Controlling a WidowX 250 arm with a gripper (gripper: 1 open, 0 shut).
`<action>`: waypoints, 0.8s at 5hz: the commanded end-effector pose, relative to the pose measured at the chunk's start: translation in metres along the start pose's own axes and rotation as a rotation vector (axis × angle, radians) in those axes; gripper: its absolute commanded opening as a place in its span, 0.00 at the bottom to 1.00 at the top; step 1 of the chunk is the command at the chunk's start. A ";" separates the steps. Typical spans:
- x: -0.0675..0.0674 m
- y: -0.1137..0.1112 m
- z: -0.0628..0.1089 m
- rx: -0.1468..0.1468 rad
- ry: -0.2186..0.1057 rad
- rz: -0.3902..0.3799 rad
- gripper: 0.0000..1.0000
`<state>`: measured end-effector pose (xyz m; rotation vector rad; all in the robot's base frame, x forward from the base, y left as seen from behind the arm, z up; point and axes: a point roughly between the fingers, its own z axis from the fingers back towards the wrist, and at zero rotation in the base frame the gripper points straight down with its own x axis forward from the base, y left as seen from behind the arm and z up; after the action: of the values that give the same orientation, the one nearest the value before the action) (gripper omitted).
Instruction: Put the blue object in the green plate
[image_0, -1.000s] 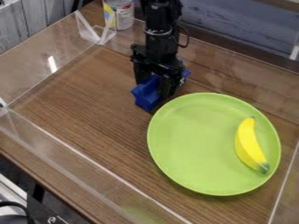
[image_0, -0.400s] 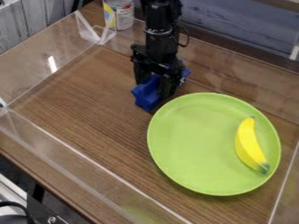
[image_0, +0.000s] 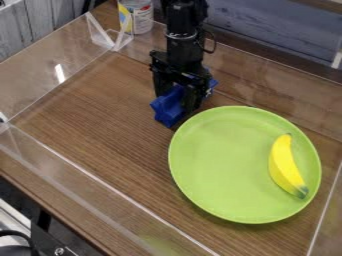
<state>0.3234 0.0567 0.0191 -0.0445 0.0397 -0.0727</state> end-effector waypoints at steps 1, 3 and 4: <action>-0.005 0.010 -0.022 -0.017 0.044 0.085 0.00; -0.004 0.010 -0.021 -0.020 0.045 0.093 0.00; -0.003 0.010 -0.021 -0.021 0.045 0.097 0.00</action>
<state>0.3238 0.0574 0.0186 -0.0525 0.0504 -0.0603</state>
